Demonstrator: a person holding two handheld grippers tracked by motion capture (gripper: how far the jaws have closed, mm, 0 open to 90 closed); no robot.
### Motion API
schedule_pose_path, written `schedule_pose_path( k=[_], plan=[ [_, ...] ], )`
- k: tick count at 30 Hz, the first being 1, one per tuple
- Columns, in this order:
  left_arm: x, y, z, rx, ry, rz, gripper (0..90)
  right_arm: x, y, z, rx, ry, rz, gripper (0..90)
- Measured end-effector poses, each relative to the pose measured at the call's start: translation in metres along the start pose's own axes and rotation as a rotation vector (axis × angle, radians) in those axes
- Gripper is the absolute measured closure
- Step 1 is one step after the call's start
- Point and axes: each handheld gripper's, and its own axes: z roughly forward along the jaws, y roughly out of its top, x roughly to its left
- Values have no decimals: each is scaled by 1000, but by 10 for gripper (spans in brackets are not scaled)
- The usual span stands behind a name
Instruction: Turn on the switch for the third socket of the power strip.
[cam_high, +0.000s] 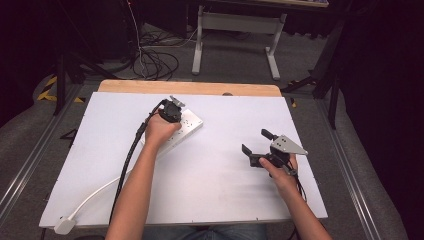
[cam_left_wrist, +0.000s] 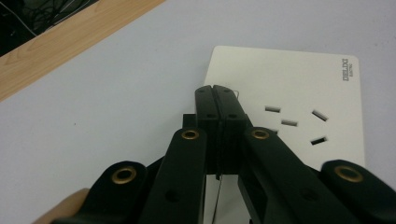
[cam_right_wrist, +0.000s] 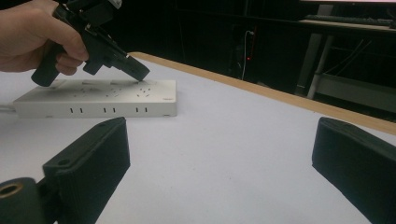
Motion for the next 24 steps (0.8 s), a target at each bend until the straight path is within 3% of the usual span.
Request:
schedule_pose_path(
  k=[24],
  plan=[
    [-1, -2, 1, 13, 10, -2, 900, 1, 2, -2, -11, -2, -1, 51]
  ],
)
